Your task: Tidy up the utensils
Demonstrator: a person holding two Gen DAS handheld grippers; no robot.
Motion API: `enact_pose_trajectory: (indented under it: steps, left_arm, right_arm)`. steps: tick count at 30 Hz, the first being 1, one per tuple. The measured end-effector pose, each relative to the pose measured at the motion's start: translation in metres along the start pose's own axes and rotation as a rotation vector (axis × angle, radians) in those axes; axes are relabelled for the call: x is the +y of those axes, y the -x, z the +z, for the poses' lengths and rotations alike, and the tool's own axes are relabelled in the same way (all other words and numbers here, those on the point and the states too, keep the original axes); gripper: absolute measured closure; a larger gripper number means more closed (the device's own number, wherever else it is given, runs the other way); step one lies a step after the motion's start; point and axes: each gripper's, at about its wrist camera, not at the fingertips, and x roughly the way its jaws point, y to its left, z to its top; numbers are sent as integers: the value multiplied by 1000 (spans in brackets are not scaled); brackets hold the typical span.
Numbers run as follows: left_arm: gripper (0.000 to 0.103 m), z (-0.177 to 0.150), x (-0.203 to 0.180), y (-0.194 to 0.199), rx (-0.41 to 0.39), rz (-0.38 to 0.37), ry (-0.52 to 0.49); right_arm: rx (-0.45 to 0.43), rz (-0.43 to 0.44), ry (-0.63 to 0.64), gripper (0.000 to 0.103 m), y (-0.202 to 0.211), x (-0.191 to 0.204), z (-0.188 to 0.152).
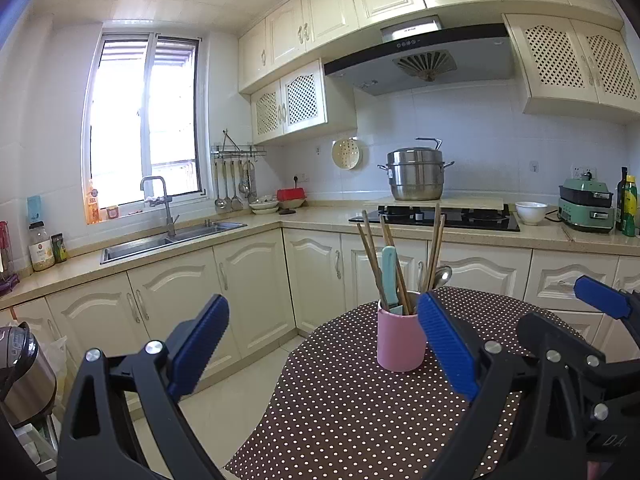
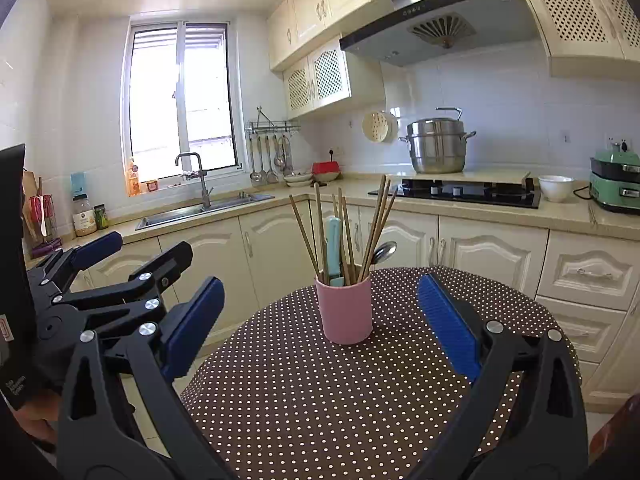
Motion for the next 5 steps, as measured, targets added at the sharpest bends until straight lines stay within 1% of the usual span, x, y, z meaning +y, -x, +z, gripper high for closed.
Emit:
enact_pose_trajectory:
  steps: [5]
  left_arm:
    - [10, -8, -3, -24, 46, 0, -5]
  right_arm:
    - [43, -1, -15, 7, -21, -8, -6]
